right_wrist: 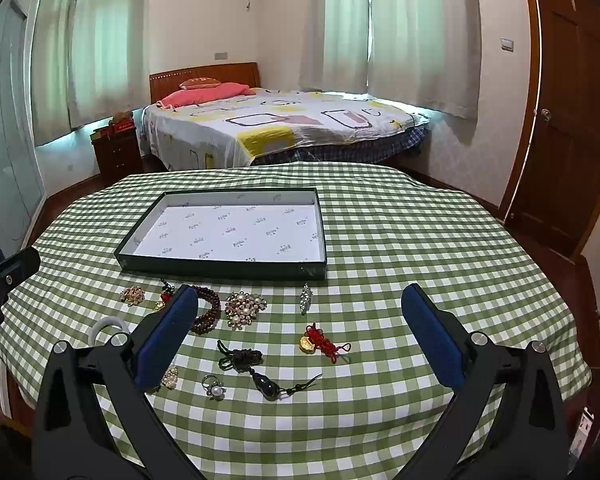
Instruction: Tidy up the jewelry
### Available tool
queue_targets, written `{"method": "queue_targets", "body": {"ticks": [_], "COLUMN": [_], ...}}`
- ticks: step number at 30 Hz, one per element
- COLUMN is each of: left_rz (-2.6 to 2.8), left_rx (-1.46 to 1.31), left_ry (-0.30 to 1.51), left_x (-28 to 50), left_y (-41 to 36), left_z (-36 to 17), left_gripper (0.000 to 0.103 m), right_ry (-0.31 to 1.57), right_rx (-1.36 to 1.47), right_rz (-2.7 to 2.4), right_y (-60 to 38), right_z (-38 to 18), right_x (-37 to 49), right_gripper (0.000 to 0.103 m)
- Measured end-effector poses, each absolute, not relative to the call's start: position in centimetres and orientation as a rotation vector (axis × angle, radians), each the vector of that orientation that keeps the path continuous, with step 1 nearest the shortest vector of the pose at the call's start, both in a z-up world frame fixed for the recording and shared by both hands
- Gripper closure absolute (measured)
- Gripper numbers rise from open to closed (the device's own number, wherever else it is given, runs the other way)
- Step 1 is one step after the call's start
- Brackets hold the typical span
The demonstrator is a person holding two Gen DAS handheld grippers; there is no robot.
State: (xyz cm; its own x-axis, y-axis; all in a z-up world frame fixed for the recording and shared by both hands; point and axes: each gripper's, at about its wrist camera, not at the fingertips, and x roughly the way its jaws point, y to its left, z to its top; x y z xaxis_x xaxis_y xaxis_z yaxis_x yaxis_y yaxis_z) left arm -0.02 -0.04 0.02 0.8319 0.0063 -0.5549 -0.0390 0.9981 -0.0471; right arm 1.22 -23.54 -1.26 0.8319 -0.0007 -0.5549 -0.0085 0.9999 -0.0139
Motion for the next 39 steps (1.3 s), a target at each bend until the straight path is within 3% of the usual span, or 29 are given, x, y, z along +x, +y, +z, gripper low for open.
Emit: {"method": "queue_targets", "body": {"ticks": [39], "left_rz": [0.016], "left_rx": [-0.072], "left_ry": [0.601], "left_x": [-0.2], "left_y": [-0.06], "left_z": [-0.5], "left_gripper": [0.007], "right_ry": [0.591], "right_rx": [-0.011], "right_rz": [0.01], "right_y": [-23.48], "right_z": [-1.73], "right_x": [1.18], "right_gripper": [0.004]}}
